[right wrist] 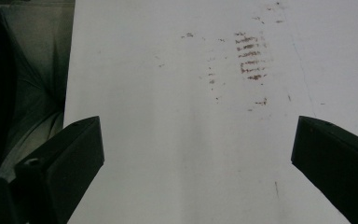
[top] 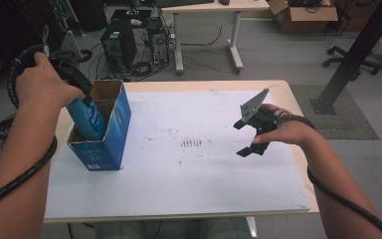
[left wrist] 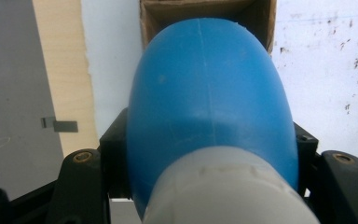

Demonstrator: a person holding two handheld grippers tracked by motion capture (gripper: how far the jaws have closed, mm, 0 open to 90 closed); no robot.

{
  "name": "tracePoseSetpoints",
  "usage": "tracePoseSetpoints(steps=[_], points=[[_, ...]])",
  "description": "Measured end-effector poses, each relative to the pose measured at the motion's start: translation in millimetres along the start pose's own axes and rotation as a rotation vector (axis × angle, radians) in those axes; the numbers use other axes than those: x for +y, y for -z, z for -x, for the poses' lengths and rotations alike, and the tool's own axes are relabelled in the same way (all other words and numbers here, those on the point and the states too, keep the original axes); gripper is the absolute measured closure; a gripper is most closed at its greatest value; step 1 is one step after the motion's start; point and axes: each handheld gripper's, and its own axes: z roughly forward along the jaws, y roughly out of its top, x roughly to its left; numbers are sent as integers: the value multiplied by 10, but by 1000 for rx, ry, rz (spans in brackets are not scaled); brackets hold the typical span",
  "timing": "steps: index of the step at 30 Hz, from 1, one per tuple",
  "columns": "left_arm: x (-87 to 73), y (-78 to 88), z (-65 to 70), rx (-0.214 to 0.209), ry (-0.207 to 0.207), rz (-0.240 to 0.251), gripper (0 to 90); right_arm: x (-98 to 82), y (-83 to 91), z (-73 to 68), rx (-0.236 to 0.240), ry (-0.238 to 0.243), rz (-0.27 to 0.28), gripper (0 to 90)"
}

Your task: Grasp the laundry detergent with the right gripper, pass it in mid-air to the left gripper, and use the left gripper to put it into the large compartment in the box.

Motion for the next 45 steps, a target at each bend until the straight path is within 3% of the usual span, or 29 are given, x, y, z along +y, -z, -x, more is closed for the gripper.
tracePoseSetpoints(steps=[19,45], points=[[-10,-259,25,14,-11,4,382,56,108,22,-16,-7,-102,28],[-31,-672,76,21,-15,-20,381,40,177,-7,-24,-6,-101,28]])
